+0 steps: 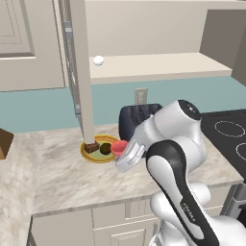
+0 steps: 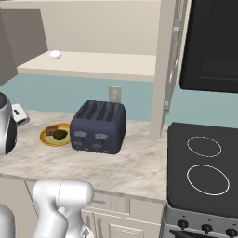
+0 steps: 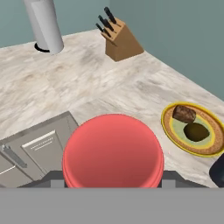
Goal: Pick the avocado and bread from the counter and place them on the plate. Then pick the jam from the cabinet and place it next to the plate. Lastly close the cabinet door.
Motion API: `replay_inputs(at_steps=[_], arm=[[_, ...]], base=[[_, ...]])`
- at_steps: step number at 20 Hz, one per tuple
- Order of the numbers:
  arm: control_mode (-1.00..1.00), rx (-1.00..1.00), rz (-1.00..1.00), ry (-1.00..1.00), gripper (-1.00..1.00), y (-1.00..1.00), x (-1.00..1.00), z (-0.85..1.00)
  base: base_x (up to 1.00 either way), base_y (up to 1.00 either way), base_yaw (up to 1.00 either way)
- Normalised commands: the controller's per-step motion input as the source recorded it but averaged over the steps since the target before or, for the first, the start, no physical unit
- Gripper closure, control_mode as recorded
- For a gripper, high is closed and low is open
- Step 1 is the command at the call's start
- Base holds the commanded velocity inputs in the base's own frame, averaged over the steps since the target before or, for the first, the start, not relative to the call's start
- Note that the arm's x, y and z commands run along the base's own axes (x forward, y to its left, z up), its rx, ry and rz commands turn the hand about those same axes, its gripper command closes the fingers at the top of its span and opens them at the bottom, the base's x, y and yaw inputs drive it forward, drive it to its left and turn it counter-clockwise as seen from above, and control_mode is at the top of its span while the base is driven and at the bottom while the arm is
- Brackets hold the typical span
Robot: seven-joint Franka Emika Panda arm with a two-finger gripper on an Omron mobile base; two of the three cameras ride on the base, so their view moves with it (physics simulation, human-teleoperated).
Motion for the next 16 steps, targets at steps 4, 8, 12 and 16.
replay_inputs(at_steps=[4, 8, 12, 16], arm=[[-1.00, -0.01, 0.11, 0.03, 1.00, 0.24, 0.21, -0.35], [-1.00, 0.00, 0.08, 0.00, 1.00, 0.11, 0.33, -0.28], [-1.00, 0.00, 0.07, 0.03, 1.00, 0.09, 0.33, -0.30], [-1.00, 0.00, 0.06, 0.04, 1.00, 0.10, 0.31, -0.34]], base=[[0.00, 0.00, 0.00], [0.00, 0.00, 0.00], [0.00, 0.00, 0.00], [0.00, 0.00, 0.00]])
